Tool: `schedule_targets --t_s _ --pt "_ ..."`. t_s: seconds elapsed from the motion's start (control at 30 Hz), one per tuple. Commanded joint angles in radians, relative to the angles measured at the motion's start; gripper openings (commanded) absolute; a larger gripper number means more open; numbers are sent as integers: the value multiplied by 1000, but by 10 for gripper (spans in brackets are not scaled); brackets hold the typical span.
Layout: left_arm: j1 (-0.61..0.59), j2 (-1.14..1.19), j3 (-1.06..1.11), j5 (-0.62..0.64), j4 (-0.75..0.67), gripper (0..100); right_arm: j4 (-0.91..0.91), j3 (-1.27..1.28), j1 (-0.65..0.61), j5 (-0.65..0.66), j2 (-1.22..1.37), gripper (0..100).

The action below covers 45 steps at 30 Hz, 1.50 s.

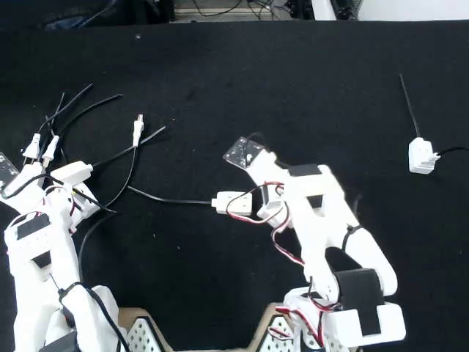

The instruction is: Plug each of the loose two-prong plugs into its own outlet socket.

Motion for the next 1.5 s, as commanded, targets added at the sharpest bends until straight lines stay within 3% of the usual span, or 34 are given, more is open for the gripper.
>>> schedule_targets --t_s 0.0,0.17,0.4,0.67,0.9,1.0,1.27,1.47 --pt "10 -15 -4 8 -14 216 -21 -7 -25 -15 -15 96" --pt "10 -18 -4 8 -12 216 -21 -1 -15 -15 -15 11" --pt "10 -18 -4 8 -11 216 -28 1 103 69 -5 41" --pt "10 -17 -4 8 -14 216 -51 50 115 87 -13 90" --pt "10 -15 -4 8 -14 216 -46 45 115 87 -15 87" --pt "10 -15 -4 8 -14 216 -49 41 117 87 -16 22" --pt "12 -14 -5 8 -14 216 121 -50 199 89 -153 11" --pt "13 -18 -5 8 -14 216 206 -50 94 71 -275 11"
